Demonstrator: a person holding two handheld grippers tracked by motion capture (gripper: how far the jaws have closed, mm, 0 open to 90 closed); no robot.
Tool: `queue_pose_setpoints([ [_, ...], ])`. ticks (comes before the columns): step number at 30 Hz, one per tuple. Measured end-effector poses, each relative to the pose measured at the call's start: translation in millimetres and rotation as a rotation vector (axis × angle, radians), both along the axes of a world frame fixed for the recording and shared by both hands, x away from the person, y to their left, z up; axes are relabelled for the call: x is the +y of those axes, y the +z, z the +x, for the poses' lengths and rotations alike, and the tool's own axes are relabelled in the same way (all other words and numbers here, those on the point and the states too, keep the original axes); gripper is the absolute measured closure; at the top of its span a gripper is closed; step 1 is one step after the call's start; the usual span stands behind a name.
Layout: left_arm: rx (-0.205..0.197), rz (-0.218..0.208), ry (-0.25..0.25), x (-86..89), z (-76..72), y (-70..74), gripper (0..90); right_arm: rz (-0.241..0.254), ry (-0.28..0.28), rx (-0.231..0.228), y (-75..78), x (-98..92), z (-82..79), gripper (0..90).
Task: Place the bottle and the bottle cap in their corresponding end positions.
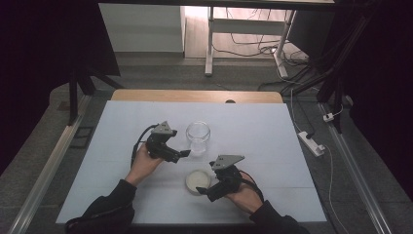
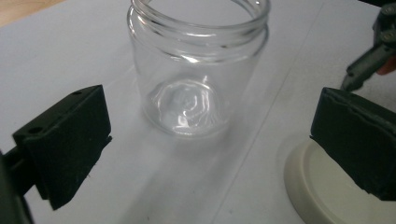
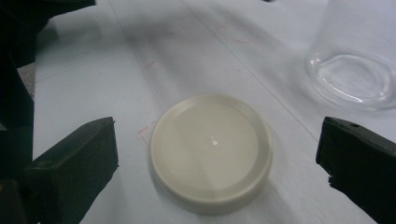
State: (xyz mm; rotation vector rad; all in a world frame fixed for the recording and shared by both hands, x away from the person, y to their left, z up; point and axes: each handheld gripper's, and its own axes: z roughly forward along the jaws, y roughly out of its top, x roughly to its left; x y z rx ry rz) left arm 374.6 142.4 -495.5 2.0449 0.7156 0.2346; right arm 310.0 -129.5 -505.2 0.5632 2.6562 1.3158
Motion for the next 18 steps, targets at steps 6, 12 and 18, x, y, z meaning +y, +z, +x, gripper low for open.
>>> queue_pose_setpoints([
  [6,0.008,-0.008,-0.007,9.2,-25.0,5.3,0.0,0.009,-0.028,-0.013,5.6,-11.9,-4.0,0.0],
  [12,0.018,-0.043,0.011,22.6,-51.3,7.3,0.0,0.022,-0.06,-0.024,11.0,-26.8,-10.1,0.0],
  [18,0.017,-0.04,0.032,38.3,-75.6,7.6,0.0,0.032,-0.093,-0.039,15.0,-41.5,-16.3,0.0],
])
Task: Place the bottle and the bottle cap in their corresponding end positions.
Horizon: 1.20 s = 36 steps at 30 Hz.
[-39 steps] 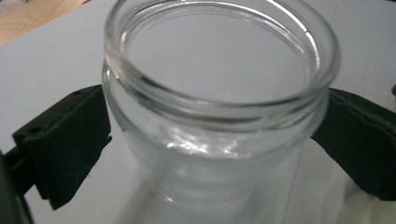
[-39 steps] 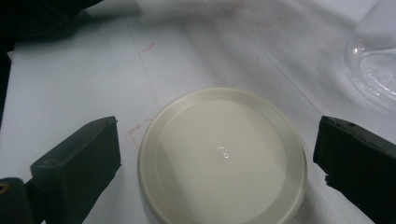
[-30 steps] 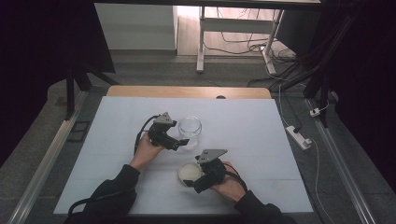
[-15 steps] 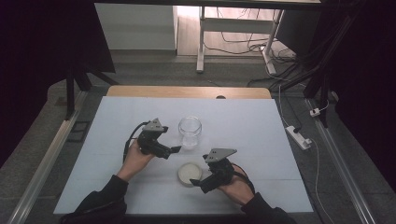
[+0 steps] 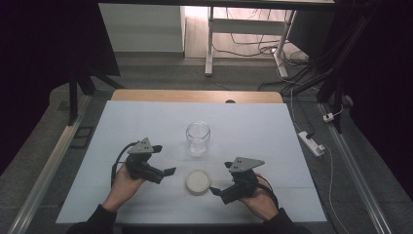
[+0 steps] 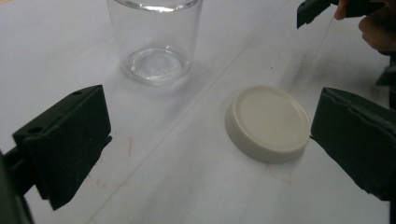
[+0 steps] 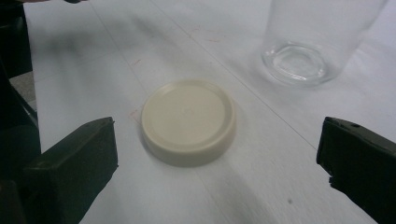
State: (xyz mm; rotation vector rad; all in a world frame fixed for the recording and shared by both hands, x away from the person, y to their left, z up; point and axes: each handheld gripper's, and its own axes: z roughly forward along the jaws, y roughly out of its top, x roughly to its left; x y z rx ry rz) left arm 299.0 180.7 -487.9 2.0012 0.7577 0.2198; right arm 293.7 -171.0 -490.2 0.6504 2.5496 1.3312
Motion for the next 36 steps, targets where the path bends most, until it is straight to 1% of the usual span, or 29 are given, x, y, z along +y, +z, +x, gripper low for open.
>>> queue_pose_setpoints([
  [4,0.008,-0.005,0.017,13.5,-15.9,-1.7,0.0,-0.007,-0.029,-0.014,1.1,-10.9,-3.6,0.0],
  [7,0.017,-0.018,0.034,23.8,-27.6,-3.9,0.0,-0.015,-0.051,-0.017,0.5,-19.4,-5.9,0.0],
  [11,0.017,-0.016,0.059,37.0,-42.4,-5.6,0.0,-0.022,-0.09,-0.024,-0.1,-31.2,-9.6,0.0],
  [16,0.019,-0.025,0.1,54.3,-59.4,-7.9,0.0,-0.012,-0.147,-0.03,0.9,-48.5,-15.0,0.0],
  [18,0.02,-0.02,0.12,61.0,-65.8,-9.5,0.0,-0.004,-0.167,-0.034,1.7,-56.4,-17.3,0.0],
  [22,0.025,-0.01,0.159,73.8,-77.8,-13.1,0.0,0.007,-0.224,-0.044,3.4,-73.5,-23.5,0.0],
  [25,0.027,0.003,0.191,82.0,-86.0,-15.6,0.0,0.017,-0.267,-0.033,2.8,-86.6,-27.7,0.0],
  [27,0.03,0.019,0.211,86.5,-90.9,-17.2,0.0,0.018,-0.294,-0.02,1.3,-94.9,-30.3,0.0],
  [31,0.045,0.018,0.237,96.1,-100.2,-20.5,0.0,0.029,-0.34,0.002,-0.8,-109.7,-35.9,0.0],
  [36,0.062,0.027,0.274,105.4,-109.9,-24.7,0.0,0.039,-0.397,0.025,-1.8,-126.0,-42.6,0.0],
])
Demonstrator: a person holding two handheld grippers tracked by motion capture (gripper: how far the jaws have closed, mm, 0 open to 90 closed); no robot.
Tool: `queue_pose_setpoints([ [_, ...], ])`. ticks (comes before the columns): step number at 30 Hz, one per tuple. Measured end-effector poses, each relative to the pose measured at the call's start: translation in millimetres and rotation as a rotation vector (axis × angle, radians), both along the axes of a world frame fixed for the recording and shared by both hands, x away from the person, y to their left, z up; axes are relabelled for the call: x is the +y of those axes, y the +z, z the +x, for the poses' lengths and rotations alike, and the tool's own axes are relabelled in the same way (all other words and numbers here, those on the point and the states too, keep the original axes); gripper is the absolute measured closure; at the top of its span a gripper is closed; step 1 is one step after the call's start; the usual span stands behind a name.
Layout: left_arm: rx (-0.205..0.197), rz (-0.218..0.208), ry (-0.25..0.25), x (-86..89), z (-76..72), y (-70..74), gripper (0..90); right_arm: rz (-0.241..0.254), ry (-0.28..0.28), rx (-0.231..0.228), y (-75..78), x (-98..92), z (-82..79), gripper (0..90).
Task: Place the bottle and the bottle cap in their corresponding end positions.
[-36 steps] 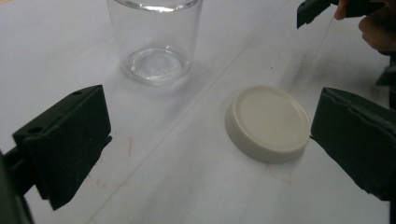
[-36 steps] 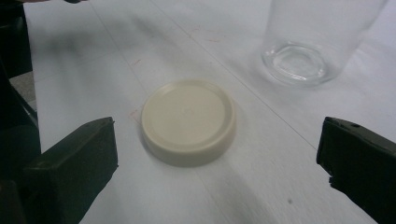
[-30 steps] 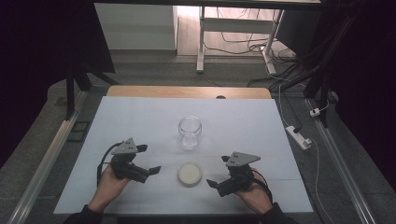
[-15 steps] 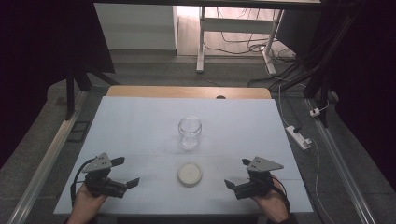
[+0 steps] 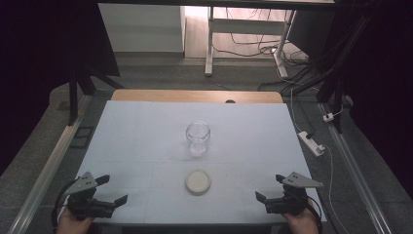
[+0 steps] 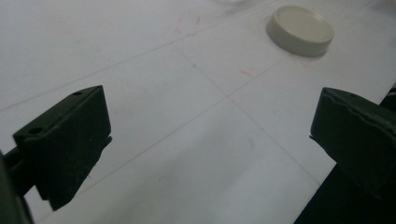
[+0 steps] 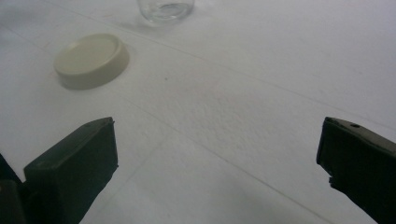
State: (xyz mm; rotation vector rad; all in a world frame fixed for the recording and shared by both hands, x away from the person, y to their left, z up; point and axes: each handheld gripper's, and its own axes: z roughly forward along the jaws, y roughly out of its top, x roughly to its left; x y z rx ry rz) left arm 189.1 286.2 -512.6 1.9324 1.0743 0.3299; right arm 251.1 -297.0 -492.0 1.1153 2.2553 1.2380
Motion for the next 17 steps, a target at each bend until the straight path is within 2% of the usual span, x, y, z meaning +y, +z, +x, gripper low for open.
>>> queue_pose_setpoints([
  [6,0.018,0.045,0.046,8.3,-11.0,-4.2,0.0,-0.011,-0.049,0.024,-2.0,-15.3,-7.0,0.0],
  [10,0.056,0.103,0.067,9.9,-14.4,-9.6,0.0,-0.032,-0.059,0.041,-3.1,-19.1,-11.4,0.0],
  [17,0.063,0.083,0.071,12.7,-14.9,-9.8,0.0,-0.055,-0.058,0.052,-3.3,-19.1,-14.7,0.0],
])
